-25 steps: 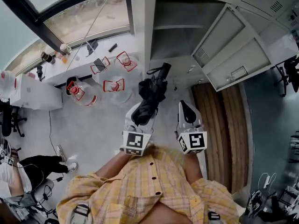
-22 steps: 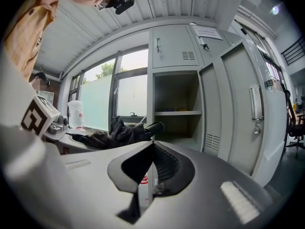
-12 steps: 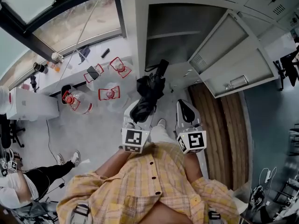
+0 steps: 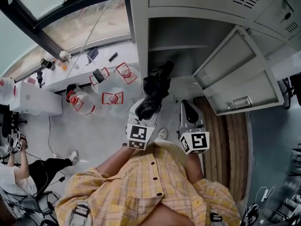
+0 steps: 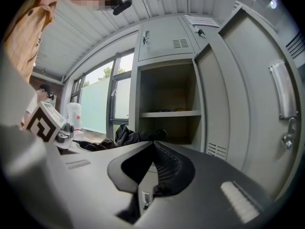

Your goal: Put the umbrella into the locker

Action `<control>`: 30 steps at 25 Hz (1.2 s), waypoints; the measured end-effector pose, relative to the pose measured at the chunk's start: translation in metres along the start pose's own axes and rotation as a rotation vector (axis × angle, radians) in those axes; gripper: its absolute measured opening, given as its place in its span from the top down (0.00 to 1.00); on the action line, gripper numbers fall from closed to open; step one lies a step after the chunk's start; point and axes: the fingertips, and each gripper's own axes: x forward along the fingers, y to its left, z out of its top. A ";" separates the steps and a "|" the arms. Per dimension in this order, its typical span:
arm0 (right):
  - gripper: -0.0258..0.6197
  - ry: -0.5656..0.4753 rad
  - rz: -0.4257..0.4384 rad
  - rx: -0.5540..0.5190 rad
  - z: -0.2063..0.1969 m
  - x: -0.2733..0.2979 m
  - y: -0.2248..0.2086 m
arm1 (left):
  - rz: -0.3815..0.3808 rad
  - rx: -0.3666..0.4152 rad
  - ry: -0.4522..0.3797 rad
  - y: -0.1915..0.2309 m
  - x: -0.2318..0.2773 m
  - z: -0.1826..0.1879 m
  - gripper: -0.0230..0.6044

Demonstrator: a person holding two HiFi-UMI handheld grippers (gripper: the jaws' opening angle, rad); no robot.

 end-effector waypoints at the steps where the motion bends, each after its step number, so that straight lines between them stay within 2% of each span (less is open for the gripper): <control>1: 0.96 0.000 0.005 0.002 0.001 0.003 -0.003 | 0.005 -0.004 0.003 0.001 0.005 0.001 0.60; 11: 0.96 -0.003 0.041 0.016 -0.001 0.020 -0.024 | 0.046 0.008 0.022 0.007 0.054 0.006 0.60; 20: 0.96 -0.002 0.054 0.049 -0.005 0.023 -0.039 | 0.081 0.014 0.003 0.011 0.095 0.021 0.60; 30: 0.96 0.000 0.057 0.074 -0.014 0.020 -0.048 | 0.121 0.083 0.013 0.025 0.146 0.029 0.59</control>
